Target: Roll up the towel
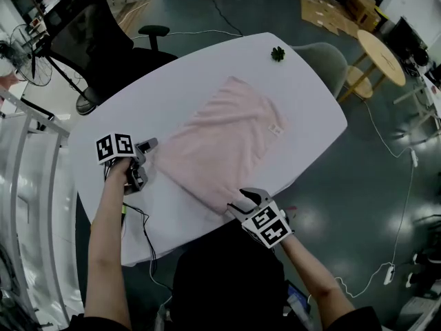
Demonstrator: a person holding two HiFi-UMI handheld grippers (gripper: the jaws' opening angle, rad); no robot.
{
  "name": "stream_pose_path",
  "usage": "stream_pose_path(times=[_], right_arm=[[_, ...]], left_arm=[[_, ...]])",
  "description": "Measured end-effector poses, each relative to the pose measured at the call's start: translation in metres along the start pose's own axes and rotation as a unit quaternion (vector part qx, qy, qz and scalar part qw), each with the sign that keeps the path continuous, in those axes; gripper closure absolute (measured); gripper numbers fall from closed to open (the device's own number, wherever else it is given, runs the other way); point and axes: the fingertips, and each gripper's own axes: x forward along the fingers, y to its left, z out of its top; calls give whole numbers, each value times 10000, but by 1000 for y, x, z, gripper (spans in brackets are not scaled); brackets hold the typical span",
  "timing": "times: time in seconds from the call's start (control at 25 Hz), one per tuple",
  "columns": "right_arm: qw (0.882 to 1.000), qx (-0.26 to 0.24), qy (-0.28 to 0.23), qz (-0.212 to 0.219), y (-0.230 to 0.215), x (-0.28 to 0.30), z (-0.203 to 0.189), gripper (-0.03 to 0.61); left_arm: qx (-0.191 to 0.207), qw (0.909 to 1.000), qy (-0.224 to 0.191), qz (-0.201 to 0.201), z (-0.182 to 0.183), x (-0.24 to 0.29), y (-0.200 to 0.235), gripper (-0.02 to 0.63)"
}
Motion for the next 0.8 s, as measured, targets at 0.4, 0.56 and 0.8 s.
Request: stream_pose_path(times=[0.4, 0.56, 0.8], right_arm=[[9990, -439, 94, 34, 51, 12, -1, 339], [9977, -645, 226, -47, 60, 25, -8, 339], [9953, -868, 423, -50, 61, 40, -19, 342]], left_arm=[[-504, 9982, 269, -172, -36, -2, 30, 308], [-463, 9982, 381, -73, -42, 6, 34, 341], [-450, 9979, 469, 27, -46, 19, 32, 350]])
